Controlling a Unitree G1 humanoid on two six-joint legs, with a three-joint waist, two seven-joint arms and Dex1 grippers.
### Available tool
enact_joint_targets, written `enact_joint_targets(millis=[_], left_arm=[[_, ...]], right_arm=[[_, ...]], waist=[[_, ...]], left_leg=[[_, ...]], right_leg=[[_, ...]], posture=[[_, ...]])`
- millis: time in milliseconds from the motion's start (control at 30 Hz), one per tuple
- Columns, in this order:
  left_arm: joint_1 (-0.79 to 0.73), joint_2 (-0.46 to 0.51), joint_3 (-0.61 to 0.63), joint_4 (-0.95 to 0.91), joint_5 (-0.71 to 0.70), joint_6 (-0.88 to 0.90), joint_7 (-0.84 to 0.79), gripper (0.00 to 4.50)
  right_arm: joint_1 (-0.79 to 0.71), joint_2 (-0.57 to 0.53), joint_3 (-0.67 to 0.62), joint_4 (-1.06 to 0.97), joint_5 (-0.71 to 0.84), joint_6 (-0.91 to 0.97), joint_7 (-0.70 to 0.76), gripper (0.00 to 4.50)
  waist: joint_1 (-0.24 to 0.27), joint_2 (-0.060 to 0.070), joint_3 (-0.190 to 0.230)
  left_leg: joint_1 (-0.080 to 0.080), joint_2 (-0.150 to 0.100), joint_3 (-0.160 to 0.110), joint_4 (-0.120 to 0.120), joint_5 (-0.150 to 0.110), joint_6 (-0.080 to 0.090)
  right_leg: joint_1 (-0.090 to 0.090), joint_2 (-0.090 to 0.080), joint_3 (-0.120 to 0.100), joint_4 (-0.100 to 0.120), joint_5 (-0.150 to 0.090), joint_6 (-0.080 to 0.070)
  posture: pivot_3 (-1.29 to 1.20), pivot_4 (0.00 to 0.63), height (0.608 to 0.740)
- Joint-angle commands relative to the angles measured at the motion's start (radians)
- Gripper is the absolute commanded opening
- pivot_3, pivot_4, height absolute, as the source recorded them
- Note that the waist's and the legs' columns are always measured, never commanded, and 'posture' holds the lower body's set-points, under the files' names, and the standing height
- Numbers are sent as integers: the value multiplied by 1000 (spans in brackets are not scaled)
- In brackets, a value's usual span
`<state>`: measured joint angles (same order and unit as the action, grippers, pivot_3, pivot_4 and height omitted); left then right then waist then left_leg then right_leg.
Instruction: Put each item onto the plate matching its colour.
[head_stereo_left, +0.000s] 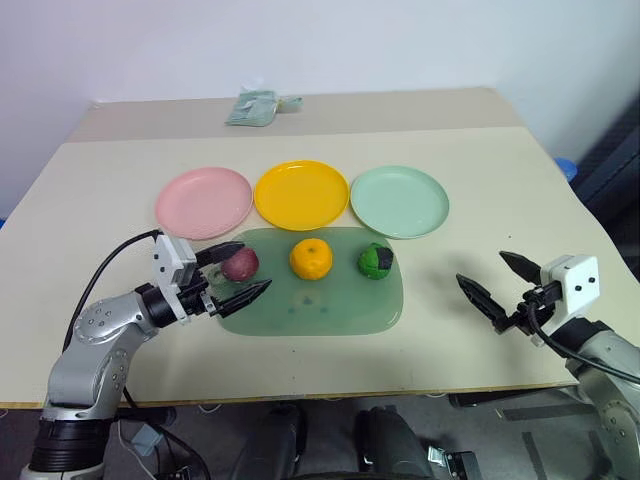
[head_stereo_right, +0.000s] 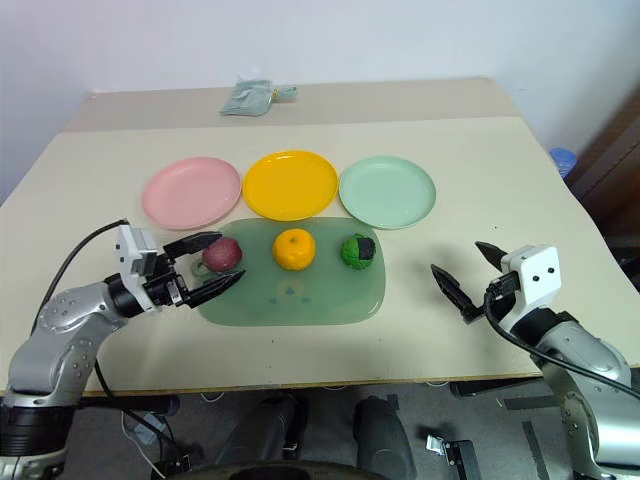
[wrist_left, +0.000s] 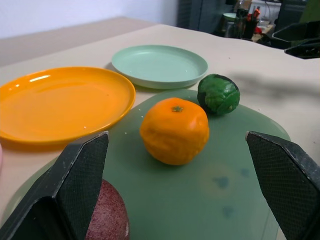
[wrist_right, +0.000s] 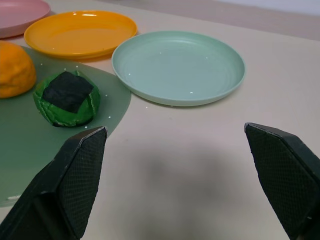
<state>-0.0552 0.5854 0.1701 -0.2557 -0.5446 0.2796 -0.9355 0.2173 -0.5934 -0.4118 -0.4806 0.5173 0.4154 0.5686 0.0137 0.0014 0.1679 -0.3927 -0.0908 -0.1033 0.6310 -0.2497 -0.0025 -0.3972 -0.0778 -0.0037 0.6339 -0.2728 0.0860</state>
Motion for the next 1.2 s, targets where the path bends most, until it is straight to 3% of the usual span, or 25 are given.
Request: enact_joint_targets(millis=[33,1000,1200], left_arm=[[-8,15,-4,-13,6,-6,-5,4486],[-21,-47,-4,-14,43,-7,108,4486],[-34,-50,26,-47,-80,172,169,4486]], right_arm=[[-9,-17,-45,-43,21,2,0,4500],[-45,-31,-76,-48,47,12,20,4500],[-91,-32,-51,-45,90,-3,67,4500]], waist=[[0,0,0],[0,0,0],[-2,0,0]], left_leg=[[0,0,0,0,0,0],[0,0,0,0,0,0],[0,0,0,0,0,0]], right_leg=[[0,0,0,0,0,0],[0,0,0,0,1,2],[0,0,0,0,1,2]], posture=[[0,150,740],[0,150,740],[0,150,740]])
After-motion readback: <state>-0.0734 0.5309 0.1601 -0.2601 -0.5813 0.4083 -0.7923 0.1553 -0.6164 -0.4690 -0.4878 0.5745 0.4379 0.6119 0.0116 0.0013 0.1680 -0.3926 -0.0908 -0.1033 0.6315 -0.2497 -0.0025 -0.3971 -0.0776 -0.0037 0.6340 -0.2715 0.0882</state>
